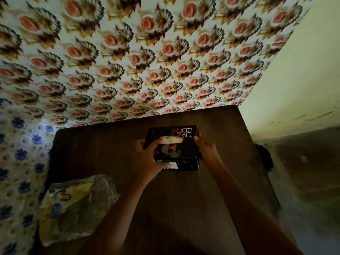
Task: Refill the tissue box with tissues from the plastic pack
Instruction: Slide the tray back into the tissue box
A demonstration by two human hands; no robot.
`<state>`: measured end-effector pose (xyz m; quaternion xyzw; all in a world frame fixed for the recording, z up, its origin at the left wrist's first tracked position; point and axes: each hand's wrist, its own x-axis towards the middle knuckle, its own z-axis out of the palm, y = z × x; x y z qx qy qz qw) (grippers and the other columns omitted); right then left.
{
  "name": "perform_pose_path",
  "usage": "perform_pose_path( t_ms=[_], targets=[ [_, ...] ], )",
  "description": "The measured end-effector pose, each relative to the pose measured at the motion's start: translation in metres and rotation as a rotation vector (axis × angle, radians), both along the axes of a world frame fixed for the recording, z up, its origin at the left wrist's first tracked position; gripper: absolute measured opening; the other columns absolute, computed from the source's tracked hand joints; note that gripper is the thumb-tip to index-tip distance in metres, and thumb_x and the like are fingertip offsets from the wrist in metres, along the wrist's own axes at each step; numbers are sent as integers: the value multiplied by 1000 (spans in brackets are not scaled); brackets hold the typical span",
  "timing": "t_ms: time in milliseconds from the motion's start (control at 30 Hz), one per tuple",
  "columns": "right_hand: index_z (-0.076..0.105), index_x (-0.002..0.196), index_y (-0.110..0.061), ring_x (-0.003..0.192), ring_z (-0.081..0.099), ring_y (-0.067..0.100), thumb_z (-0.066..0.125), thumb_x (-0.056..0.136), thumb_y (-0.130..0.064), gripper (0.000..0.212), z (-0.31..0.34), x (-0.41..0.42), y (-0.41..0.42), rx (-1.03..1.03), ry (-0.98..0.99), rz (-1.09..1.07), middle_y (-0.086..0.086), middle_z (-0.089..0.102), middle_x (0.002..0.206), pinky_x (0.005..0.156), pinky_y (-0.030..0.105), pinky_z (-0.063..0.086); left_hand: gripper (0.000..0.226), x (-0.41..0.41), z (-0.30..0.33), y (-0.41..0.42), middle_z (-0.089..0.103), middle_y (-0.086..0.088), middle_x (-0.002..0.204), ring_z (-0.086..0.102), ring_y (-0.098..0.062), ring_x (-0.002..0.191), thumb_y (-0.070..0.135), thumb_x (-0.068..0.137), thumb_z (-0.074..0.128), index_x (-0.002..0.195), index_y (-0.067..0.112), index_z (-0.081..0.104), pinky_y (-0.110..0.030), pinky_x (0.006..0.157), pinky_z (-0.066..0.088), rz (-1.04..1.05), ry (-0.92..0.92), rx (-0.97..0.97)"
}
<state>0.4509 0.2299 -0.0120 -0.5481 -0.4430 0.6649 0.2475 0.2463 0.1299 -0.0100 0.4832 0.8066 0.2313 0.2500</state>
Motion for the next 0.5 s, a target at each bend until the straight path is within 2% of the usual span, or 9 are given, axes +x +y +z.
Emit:
perform_pose_path(
  t_ms=[100, 200, 267, 333, 400, 433, 500],
  targets=[
    [61, 128, -20, 90, 69, 5, 52, 102, -31, 30, -5, -26, 8, 0, -68, 59, -6, 71, 103, 68, 21, 51, 96, -15, -8, -5, 17, 0, 145, 38, -31, 135, 45, 59, 93, 143, 38, 48, -46, 110, 48, 19, 96, -11],
    [63, 127, -16, 95, 72, 15, 56, 100, -31, 32, -17, -52, 17, -9, -142, 140, 5, 72, 112, 72, 24, 56, 87, -30, -13, -3, 11, -7, 151, 39, -38, 136, 54, 67, 86, 142, 38, 46, -45, 102, 54, -4, 233, -75],
    [60, 130, -16, 95, 70, 14, 59, 98, -29, 35, -21, -67, 23, 54, -218, 215, 3, 70, 116, 72, 21, 54, 75, -41, -16, 1, 11, -11, 152, 43, -39, 132, 70, 75, 71, 138, 37, 49, -44, 91, 59, -3, 237, -96],
    [56, 135, -18, 101, 67, 16, 61, 97, -27, 39, -22, -82, 30, 140, -269, 265, 2, 68, 117, 79, 27, 56, 61, -50, -17, 8, 12, -10, 153, 52, -34, 123, 77, 87, 45, 133, 38, 54, -30, 77, 59, 47, 190, -62],
    [55, 137, -20, 103, 68, 18, 63, 95, -25, 42, -24, -96, 37, 193, -269, 273, 3, 69, 118, 89, 35, 57, 45, -57, -19, 19, 17, -14, 154, 56, -22, 111, 59, 99, 42, 127, 30, 62, -12, 66, 46, 119, 177, 0],
    [55, 137, -21, 101, 68, 17, 63, 95, -24, 43, -25, -102, 39, 209, -265, 274, 2, 69, 117, 88, 34, 57, 34, -60, -19, 26, 20, -15, 154, 57, -20, 109, 46, 101, 49, 123, 26, 66, -10, 66, 44, 187, 158, 39],
    [52, 139, -24, 99, 66, 14, 62, 96, -22, 44, -27, -113, 42, 216, -256, 271, -1, 67, 115, 82, 27, 54, 16, -67, -22, 39, 29, -12, 149, 57, -25, 115, 29, 96, 64, 110, 25, 70, -18, 73, 53, 347, 95, 108]
  ],
)
